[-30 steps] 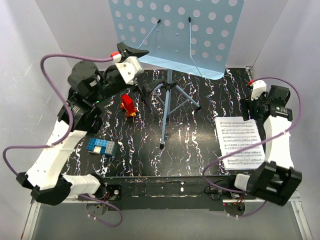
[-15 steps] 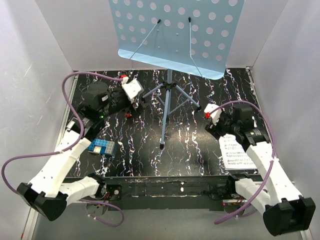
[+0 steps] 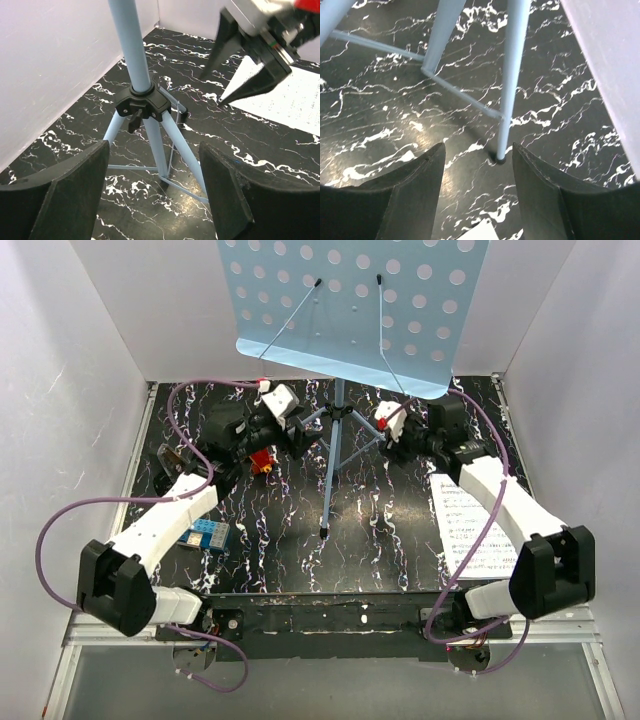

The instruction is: Pack up the instrument practice props

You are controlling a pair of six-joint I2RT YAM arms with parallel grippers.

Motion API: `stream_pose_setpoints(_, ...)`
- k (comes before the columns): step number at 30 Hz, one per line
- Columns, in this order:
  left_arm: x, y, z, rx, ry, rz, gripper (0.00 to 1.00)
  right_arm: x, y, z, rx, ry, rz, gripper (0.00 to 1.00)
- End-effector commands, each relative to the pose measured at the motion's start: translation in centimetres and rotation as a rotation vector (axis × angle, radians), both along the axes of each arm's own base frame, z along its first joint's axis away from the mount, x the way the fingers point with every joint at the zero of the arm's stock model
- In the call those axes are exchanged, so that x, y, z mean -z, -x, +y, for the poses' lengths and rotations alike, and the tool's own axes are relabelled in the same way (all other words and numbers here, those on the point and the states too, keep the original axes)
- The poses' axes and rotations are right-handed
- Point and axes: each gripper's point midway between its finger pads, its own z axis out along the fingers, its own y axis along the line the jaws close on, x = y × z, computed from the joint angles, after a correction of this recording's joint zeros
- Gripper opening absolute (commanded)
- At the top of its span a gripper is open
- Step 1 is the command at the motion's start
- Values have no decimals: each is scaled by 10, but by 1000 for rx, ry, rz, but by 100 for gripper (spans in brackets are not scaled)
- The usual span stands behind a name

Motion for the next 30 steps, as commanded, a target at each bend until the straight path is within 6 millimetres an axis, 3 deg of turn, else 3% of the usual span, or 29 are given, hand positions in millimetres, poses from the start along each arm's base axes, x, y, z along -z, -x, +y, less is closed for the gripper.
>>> stream_pose_setpoints(1,-10,-5,-6,34,54,-128,72,-29,-21,21,-28,-44,-70,63)
stream_pose_setpoints(6,-3,-16,-7,12,38,-164,71,-20,-31,38,-90,-60,-20,63)
stream_pose_setpoints(12,17,-13,1,10,-86,-142,71,-18,-47,55,-123,-138,-33,62)
stream_pose_setpoints(16,29,-5,4,42,-137,-170,72,-4,-52,60,-129,-164,-16,58)
stream_pose_setpoints(21,26,-11,-1,54,-137,-135,67,0,-67,69,-102,-222,8,47)
stream_pose_setpoints(26,20,-11,-2,61,-128,-159,67,7,-61,72,-115,-224,46,28)
stream_pose_setpoints(30,19,-15,-6,68,-129,-186,67,15,-52,61,-38,-226,110,1)
